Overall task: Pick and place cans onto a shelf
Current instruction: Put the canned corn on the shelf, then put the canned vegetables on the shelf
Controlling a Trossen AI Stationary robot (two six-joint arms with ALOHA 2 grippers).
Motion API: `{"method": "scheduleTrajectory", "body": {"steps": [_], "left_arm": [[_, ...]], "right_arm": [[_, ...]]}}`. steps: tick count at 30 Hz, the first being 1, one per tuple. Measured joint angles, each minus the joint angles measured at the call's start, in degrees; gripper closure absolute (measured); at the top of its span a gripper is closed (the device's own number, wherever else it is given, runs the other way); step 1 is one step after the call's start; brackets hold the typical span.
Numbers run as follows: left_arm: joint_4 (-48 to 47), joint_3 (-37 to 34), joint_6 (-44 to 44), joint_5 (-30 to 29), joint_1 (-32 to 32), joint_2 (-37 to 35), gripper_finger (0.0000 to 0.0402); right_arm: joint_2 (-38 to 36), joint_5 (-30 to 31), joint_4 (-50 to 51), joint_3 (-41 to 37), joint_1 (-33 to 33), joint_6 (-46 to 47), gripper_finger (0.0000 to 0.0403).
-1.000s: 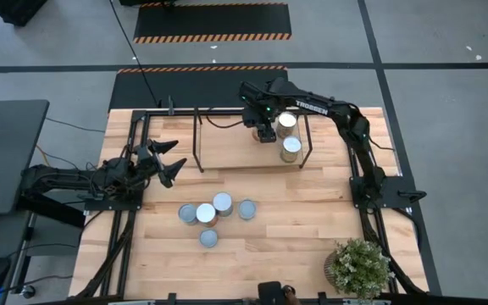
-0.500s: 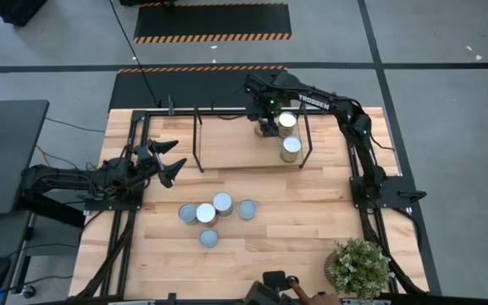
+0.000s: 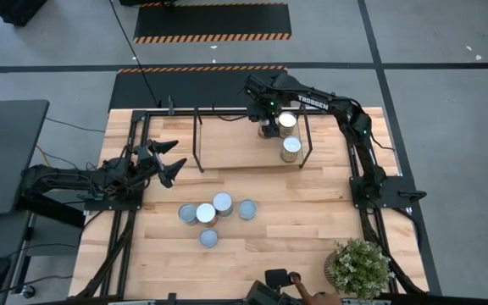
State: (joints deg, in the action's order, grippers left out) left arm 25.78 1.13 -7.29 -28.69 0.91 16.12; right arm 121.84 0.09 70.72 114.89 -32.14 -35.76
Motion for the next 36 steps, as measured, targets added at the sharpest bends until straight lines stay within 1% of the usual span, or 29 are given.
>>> {"method": "scheduleTrajectory", "body": {"steps": [4,10,17,23,27,30,34,36], "left_arm": [[-0.4,0.0,0.0,0.0,0.0,0.0,0.0008],[-0.8,0.0,0.0,0.0,0.0,0.0,0.0008],[-0.8,0.0,0.0,0.0,0.0,0.0,0.0008],[-1.3,0.0,0.0,0.0,0.0,0.0,0.0008],[-1.3,0.0,0.2,0.0,0.0,0.0,0.0008],[-1.2,0.0,0.2,0.0,0.0,0.0,0.0008],[-1.2,0.0,0.2,0.0,0.0,0.0,0.0008],[-1.2,0.0,0.1,0.0,0.0,0.0,0.0008]], "right_arm": [[0.0,1.3,0.0,0.0,0.3,1.0,0.0026],[0.0,2.8,0.1,0.5,0.8,1.4,0.0018],[0.0,3.9,3.1,3.0,1.7,2.4,0.0016],[0.0,4.1,4.0,5.8,2.8,2.8,0.0016],[0.0,5.5,3.9,7.7,3.7,2.8,0.0016],[0.0,5.1,3.6,8.4,5.1,3.2,0.0016],[0.0,4.6,2.8,8.6,8.7,4.1,0.0016],[0.0,3.4,1.3,8.6,10.4,4.8,0.0018]]}}
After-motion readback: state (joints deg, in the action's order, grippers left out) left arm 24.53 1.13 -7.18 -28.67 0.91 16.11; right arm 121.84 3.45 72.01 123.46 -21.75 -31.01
